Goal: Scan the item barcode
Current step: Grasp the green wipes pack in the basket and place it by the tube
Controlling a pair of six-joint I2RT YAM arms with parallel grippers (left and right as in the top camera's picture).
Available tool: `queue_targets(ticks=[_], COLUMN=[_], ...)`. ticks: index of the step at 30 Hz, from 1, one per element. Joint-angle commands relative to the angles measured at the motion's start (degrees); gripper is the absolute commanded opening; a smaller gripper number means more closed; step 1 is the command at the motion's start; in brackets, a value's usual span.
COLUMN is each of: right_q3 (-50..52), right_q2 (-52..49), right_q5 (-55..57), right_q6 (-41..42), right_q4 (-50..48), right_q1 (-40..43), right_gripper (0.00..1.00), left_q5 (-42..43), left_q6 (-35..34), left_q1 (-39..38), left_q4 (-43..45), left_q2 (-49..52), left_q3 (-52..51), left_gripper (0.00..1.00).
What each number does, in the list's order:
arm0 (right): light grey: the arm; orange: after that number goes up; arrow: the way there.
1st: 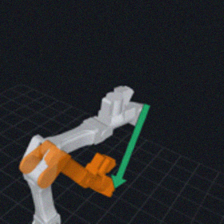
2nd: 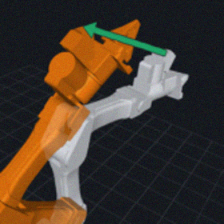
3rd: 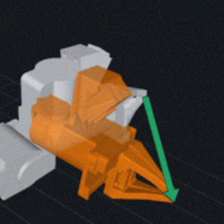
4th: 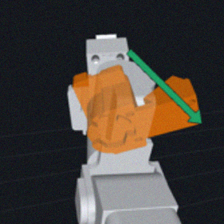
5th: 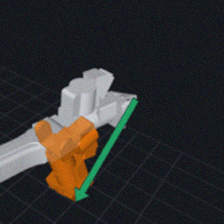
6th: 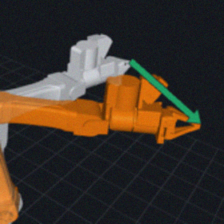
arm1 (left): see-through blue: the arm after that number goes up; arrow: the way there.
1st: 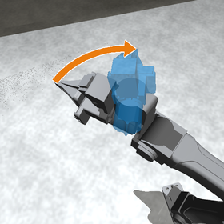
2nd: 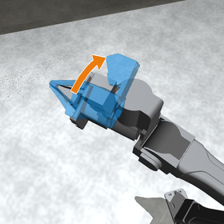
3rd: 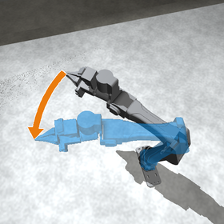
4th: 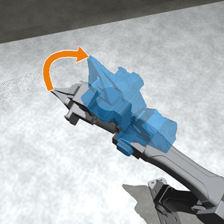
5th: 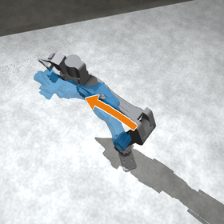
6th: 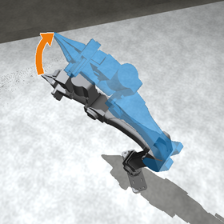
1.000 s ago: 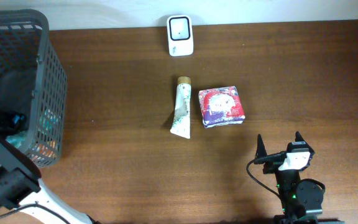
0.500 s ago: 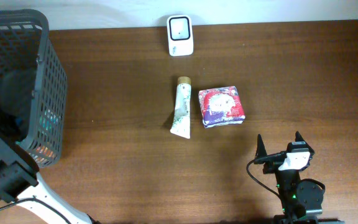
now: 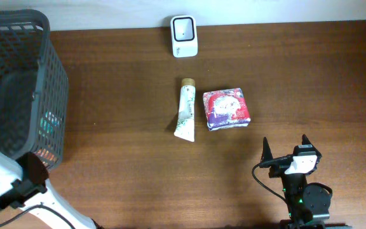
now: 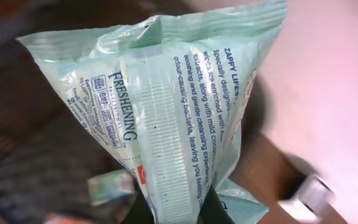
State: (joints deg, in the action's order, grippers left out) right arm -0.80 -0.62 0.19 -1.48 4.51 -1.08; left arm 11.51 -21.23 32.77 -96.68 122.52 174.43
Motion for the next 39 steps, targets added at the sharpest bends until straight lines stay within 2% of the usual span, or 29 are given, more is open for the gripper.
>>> queue_targets(ticks=[1,5,7,8,14,15,20,24,25,26,28,30,31,32,33,39], right_q3=[0.48,0.48,0.48,0.48,0.48,0.48,0.48,0.48,0.48,0.48,0.48,0.48,0.48,0.48,0.48,0.48], right_q2=[0.42,0.42,0.42,0.42,0.42,0.42,0.42,0.42,0.42,0.42,0.42,0.42,0.42,0.42,0.42,0.42], right_q5=[0.50,0.52,0.52,0.50,0.50,0.50,0.50,0.52,0.50,0.50,0.50,0.52,0.50,0.52,0.50,0.50], right_q6=[0.20,0.20,0.20,0.20,0.20,0.20,0.20,0.20,0.20,0.20,0.20,0.20,0.20,0.20,0.20,0.22], right_q4=[0.17,0.17,0.17,0.17,0.17,0.17,0.17,0.17,0.17,0.17,0.17,0.17,0.17,0.17,0.17,0.17], right_q1=[0.42,0.42,0.42,0.42,0.42,0.42,0.42,0.42,0.42,0.42,0.42,0.42,0.42,0.42,0.42,0.42], right_gripper=[0.99,0.99,0.99,0.99,0.99,0.98,0.99,0.99,0.99,0.99,0.99,0.99,0.99,0.99,0.99,0.99], left_q5=[16.37,16.59,16.57,16.15,3.50,2.25,2.08,1.07,1.07,1.05,1.07,1.07,1.09,1.11,1.11,1.09], left_q6=[10.27,13.22,13.68,16.13,16.81,16.79,11.41,11.41,11.41,11.41,11.41,11.43,11.43,11.43,11.43,11.47], left_q1=[-7.34,-19.58,-26.67,-29.97,-42.73,-44.72,-50.99,-52.59,-53.02,-53.31,-53.51,-53.51,-53.42,-53.07,-52.68,-47.47], left_q4=[-0.02,-0.02,-0.04,-0.04,1.25,3.30,24.22,35.45,37.57,38.75,40.41,40.50,40.46,40.09,39.30,24.61], left_q2=[-3.69,-3.72,-3.72,-3.74,-3.72,-3.72,-3.69,-3.69,-3.61,-3.61,-3.61,-3.63,-3.74,-3.87,-4.09,-6.99], left_q3=[1.70,-1.01,-6.23,-10.05,-32.15,-37.22,-61.75,-73.48,-76.67,-78.42,-80.98,-80.89,-80.35,-79.14,-77.81,-55.65], left_gripper=[0.00,0.00,0.00,0.00,0.00,0.00,0.00,0.00,0.07,0.07,0.23,0.34,0.43,0.75,0.97,0.93])
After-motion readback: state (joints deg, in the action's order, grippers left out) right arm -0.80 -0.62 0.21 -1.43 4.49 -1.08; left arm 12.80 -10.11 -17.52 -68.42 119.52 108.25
